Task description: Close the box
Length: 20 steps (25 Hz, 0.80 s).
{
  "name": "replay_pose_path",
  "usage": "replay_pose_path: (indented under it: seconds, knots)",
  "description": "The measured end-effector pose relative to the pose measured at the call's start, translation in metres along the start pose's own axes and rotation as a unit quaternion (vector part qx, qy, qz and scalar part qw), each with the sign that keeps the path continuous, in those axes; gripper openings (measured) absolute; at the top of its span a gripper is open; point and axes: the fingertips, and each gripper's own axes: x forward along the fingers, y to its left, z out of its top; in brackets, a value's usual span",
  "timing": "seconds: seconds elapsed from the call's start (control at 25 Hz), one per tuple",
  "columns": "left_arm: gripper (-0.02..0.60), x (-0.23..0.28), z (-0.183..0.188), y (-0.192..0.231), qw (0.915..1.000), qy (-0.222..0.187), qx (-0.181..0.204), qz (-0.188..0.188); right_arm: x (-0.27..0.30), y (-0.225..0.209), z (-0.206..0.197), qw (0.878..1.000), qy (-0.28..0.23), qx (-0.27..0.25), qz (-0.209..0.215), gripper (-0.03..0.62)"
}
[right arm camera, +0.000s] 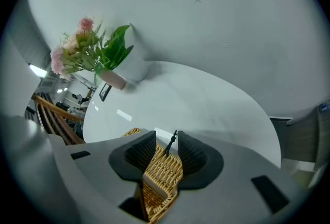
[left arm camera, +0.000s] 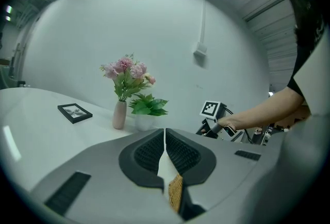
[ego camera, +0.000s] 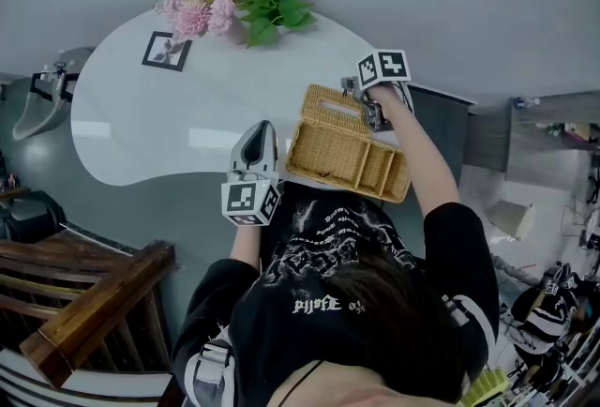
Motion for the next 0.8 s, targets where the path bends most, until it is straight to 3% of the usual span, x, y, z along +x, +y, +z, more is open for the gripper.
replay_pose_path:
  seconds: [0.6, 0.8]
  knots:
    - [0.029, 0.003, -0.005, 0.037, 0.9997, 0.016, -0.004, 0.018, 0.036, -0.011, -0.006, 0.991, 0.121, -0.040, -0.039, 0.153]
    - [0.029, 0.005, -0.009, 0.037, 0.9996, 0.024, -0.001, 0.015, 0.038, -0.012, -0.002, 0.986, 0.134, -0.075, -0.059, 0.046]
